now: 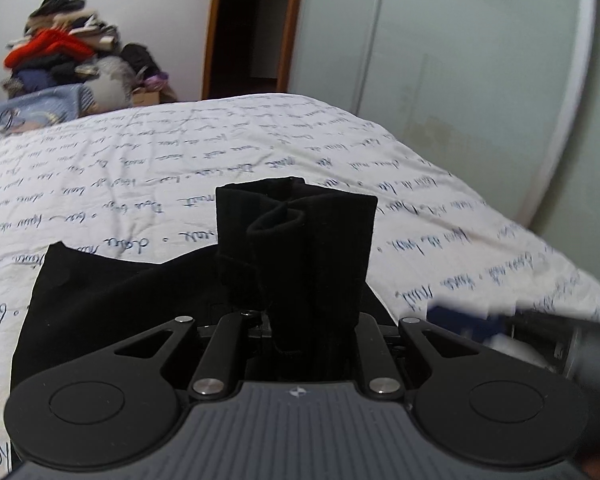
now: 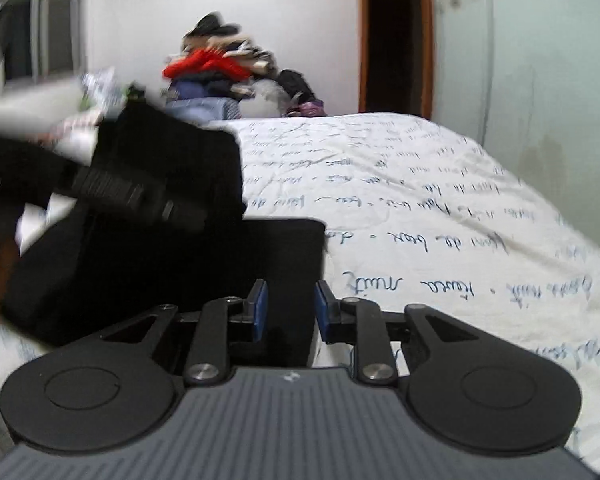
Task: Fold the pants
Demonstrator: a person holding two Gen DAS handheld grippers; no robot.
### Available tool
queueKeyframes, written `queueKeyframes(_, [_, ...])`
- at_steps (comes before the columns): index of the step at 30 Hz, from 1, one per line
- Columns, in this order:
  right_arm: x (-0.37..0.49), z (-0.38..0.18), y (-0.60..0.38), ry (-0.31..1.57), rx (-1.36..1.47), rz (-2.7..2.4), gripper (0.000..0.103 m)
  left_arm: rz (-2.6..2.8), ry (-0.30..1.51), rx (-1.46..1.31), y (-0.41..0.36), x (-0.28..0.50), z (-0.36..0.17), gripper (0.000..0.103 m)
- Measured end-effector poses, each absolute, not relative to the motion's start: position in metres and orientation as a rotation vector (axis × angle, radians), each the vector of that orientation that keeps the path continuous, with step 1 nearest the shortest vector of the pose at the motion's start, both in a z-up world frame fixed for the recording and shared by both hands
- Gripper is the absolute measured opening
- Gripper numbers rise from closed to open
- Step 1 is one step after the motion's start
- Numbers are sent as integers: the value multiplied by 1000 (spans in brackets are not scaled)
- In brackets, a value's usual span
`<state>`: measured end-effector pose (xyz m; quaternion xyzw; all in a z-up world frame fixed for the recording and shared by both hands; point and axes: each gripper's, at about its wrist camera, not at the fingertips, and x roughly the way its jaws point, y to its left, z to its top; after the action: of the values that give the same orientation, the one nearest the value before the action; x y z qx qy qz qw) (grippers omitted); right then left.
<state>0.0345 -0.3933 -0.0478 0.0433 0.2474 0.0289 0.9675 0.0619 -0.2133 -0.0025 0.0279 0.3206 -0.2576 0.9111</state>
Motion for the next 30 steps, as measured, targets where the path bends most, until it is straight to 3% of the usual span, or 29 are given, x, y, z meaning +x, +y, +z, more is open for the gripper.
queueKeyframes(3, [39,-38,-430,450,354,121,35,-550,641,181,-229,53,-11,15])
queueKeyframes(5, [47,-31,-453,432,521,212,57,-560,615,258,-240,44,-15,25])
queueKeyframes(7, [56,-29,-464,437,586,279,67,-574,590,344,-251,34,-19,33])
queueKeyframes(12, [55,-33,-466,446,556,196,67,-570,542,442,-249,18,-18,38])
queueKeyframes(14, [48,-36,-468,428,564,165,67,-557,575,359,-229,24,-12,59])
queueKeyframes(16, [42,-33,-467,411,530,110,67,-523,597,269,-205,32,-4,72])
queueKeyframes(18, [31,-30,-463,394,479,81,67,-541,579,211,-184,32,7,74])
queueKeyframes(20, [23,-26,-456,379,424,75,67,-593,582,179,-181,27,16,91])
queueKeyframes(22, [18,-21,-448,375,350,52,69,-644,560,189,-196,23,18,97])
queueKeyframes(26, [23,-22,-448,374,351,-1,69,-725,578,268,-236,22,2,98])
queueKeyframes(30, [12,-20,-454,369,346,-27,69,-713,568,141,-212,25,10,98])
